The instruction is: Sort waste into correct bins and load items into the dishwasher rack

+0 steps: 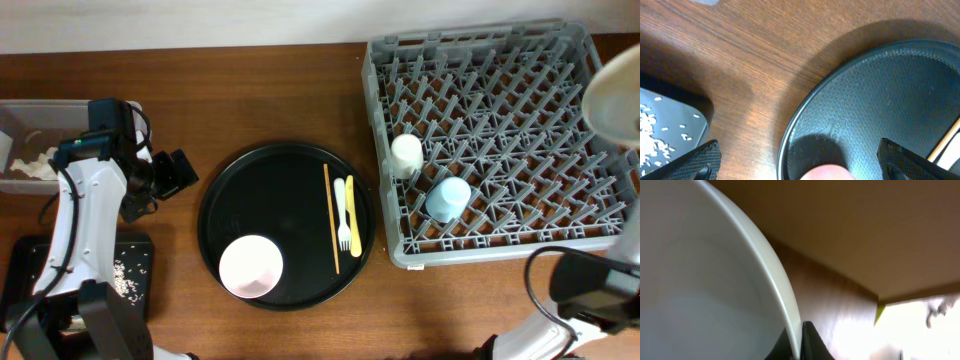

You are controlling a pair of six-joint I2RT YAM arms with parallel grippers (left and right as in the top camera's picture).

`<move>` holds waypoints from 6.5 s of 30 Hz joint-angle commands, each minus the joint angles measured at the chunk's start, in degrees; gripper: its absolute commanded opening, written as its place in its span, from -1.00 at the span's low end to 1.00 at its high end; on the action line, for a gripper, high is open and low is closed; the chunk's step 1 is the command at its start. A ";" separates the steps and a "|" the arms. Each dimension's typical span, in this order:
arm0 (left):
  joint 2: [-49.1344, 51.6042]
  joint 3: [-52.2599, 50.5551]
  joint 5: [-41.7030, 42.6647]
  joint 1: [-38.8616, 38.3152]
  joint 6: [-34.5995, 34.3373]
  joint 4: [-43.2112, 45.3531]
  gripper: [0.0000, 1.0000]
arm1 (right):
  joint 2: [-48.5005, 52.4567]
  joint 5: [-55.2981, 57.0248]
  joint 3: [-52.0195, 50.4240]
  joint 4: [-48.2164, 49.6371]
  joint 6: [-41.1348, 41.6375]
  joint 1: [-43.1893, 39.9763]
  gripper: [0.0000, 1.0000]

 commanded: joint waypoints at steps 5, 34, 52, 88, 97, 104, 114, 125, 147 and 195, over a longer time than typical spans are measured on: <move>-0.55 0.79 0.42 -0.02 -0.13 0.11 0.99 | 6.60 29.03 -7.45 40.28 -41.35 24.37 -0.91; -0.55 0.79 0.42 0.02 -0.13 0.11 0.99 | 6.64 19.93 -46.58 74.86 -60.87 38.84 -0.53; -0.55 0.79 0.42 0.02 -0.13 0.11 0.99 | -15.28 -17.97 -42.69 42.12 -24.57 40.81 0.94; -0.55 0.79 0.39 0.02 -0.13 0.11 0.99 | -7.98 -52.04 -36.96 38.18 -6.05 -23.26 -0.92; -0.55 0.79 0.42 0.02 -0.13 0.11 0.99 | -7.85 -53.16 -37.03 36.00 -31.74 35.91 -0.46; -0.55 0.74 0.42 0.02 -0.13 0.04 0.99 | 9.92 -38.42 -37.03 46.36 -29.33 44.63 0.01; -0.55 0.74 0.39 0.02 -0.13 0.02 0.99 | 11.69 -36.02 -37.18 46.60 -17.49 39.87 -0.92; -0.55 0.74 0.39 0.02 -0.13 0.02 0.99 | 11.69 -27.02 -37.20 48.33 -2.71 39.28 -0.92; -0.55 0.74 0.39 0.02 -0.13 0.02 0.99 | 11.69 -31.50 -37.24 40.02 -4.35 38.73 -0.92; -0.55 0.74 0.39 0.02 -0.13 0.02 0.99 | 9.11 -56.68 -45.53 35.19 -14.14 77.35 0.31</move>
